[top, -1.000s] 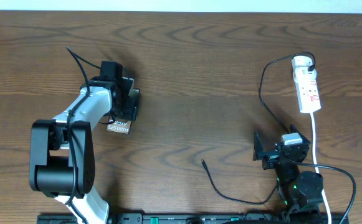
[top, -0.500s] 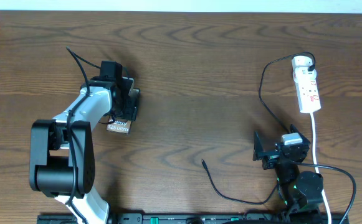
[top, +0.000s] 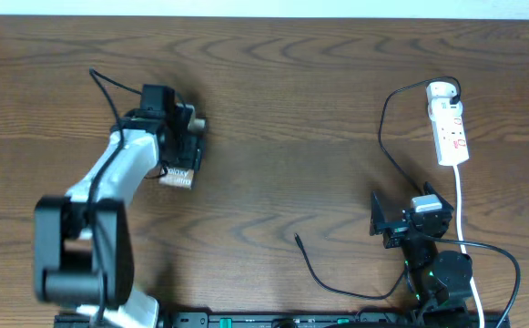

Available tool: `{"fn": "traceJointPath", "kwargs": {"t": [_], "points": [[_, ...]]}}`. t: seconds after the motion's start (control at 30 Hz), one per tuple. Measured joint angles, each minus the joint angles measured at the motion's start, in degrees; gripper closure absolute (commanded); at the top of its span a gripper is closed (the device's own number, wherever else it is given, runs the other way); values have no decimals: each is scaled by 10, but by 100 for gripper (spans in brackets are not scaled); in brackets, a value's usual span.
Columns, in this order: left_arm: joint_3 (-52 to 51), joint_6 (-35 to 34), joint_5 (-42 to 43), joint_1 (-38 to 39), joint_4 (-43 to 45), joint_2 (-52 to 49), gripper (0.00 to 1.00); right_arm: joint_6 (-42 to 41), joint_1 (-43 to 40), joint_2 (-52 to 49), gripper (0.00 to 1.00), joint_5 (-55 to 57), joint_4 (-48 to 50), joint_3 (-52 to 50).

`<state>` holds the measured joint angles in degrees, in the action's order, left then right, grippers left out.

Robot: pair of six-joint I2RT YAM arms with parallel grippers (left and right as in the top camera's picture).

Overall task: Plug charger to phone and switch on socket
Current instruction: 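Lift the phone with the left gripper and rotate it upright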

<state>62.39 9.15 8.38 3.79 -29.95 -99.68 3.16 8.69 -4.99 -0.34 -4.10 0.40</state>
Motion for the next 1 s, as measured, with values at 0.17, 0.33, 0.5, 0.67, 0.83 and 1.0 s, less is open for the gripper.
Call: {"fn": "traceJointPath", "kwargs": {"t": [0.17,0.33,0.5,0.67,0.83,1.0], "points": [[0,-24,36,0,1,101,93,0,0,0,1,0,0,0],[0,-103,49,0,0,189,93,0,0,0,1,0,0,0],[0,-216,83,0,-2,256,93,0,0,0,1,0,0,0],[0,-363,138,0,-1,301,93,0,0,0,1,0,0,0],[0,-547,192,-1,-1,311,92,0,0,0,1,0,0,0],[0,-725,259,-22,-2,310,93,0,0,0,1,0,0,0]]}}
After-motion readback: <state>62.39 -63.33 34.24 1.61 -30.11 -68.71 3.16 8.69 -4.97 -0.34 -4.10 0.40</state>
